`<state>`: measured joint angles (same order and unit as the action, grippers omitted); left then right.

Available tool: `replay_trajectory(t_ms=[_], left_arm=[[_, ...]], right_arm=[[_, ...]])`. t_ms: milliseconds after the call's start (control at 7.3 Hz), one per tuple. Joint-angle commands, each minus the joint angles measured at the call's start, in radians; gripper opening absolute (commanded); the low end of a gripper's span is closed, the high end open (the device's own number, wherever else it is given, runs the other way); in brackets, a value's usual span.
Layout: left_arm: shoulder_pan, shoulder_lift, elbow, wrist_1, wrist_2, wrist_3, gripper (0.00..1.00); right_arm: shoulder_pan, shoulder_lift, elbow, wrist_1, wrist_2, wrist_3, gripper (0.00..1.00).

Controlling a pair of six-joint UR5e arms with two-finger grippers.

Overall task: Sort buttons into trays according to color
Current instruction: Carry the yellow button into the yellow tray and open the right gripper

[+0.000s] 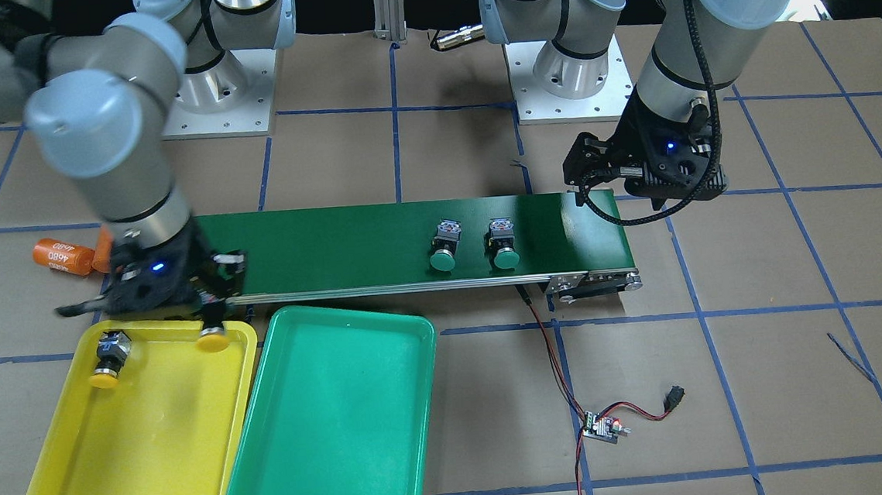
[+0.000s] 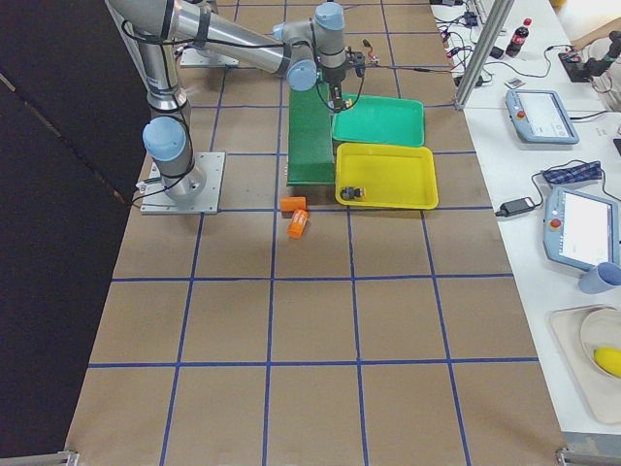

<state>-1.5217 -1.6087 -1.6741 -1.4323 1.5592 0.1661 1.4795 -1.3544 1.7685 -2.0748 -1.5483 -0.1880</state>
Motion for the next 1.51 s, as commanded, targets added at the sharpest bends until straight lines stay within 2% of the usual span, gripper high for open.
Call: replay_trajectory(t_ms=[0,137,411,548,959,1371], left_arm=[[-0.002,0.004,-0.001,0.0,0.007,-0.002,1.0],[-0.002,0.0,-0.001,0.0,0.001,-0.002,1.0],[-0.005,-0.007,-0.001,0.0,0.001,-0.003,1.0],[-0.006,-0.002,0.0,0.0,0.004,-0.003,1.0],[-0.011,0.009,-0.004,-0.002,-0.001,-0.003,1.0],[-0.011,0.01,-0.003,-0.016,-0.001,-0.003,1.0]], right_arm=[[-0.174,0.088,-0.006,0.012,0.008,-0.202,0.38],[-0.207,0.128,-0.003,-0.022,0.017,-0.282,0.4],[-0.217,0.136,0.002,-0.03,0.068,-0.28,0.68],[-0.215,0.135,0.002,-0.03,0.068,-0.278,0.76],[-0.208,0.112,0.002,-0.028,0.073,-0.275,0.84],[-0.142,0.038,0.003,-0.013,0.074,-0.185,0.84]])
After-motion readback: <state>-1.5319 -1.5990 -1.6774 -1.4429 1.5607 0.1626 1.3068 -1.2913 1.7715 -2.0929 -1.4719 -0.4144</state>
